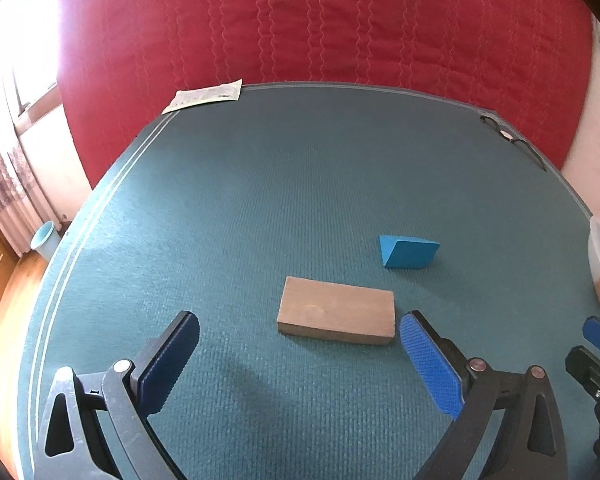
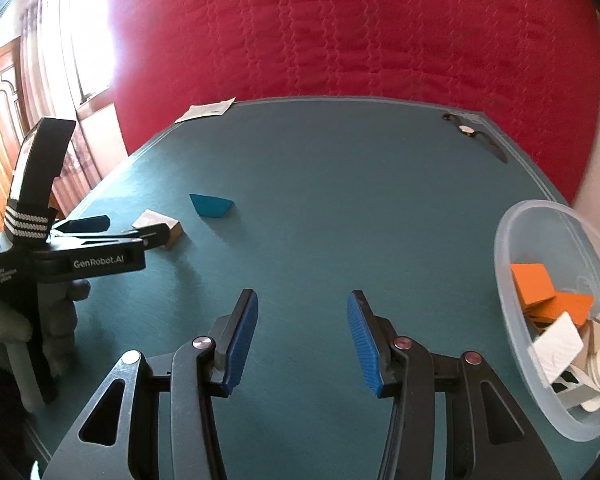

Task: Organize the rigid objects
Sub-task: 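Move the left gripper to the long beige bar and the right toward the blue wedge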

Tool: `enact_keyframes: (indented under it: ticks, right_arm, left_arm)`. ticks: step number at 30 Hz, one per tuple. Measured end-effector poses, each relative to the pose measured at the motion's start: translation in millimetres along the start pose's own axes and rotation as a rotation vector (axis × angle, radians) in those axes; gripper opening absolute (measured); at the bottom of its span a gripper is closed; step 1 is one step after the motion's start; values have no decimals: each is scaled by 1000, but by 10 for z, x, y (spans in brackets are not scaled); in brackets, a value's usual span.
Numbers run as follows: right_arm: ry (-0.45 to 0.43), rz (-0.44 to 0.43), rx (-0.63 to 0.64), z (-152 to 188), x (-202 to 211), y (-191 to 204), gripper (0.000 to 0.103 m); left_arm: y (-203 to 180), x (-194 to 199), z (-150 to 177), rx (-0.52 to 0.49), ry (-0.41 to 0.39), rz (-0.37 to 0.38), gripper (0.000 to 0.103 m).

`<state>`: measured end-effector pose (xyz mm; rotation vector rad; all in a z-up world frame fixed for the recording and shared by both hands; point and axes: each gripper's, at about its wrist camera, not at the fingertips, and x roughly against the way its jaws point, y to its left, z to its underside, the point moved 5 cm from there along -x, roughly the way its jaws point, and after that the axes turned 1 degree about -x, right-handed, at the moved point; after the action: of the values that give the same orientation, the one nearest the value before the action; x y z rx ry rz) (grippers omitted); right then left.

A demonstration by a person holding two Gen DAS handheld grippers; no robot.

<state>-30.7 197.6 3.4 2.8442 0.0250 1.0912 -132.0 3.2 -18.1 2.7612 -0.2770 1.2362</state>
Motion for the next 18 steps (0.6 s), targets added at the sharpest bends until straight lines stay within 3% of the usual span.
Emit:
enact_keyframes:
  ticks: [10,18]
  right_arm:
    - [10,-20,12,-64,-73,140,48]
    - [27,-23,20,-67,-122,201,48]
  left_arm:
    - [-23,-133,28,-13,76,-3,102]
    - [-6,-137,13,-12,74,10,100]
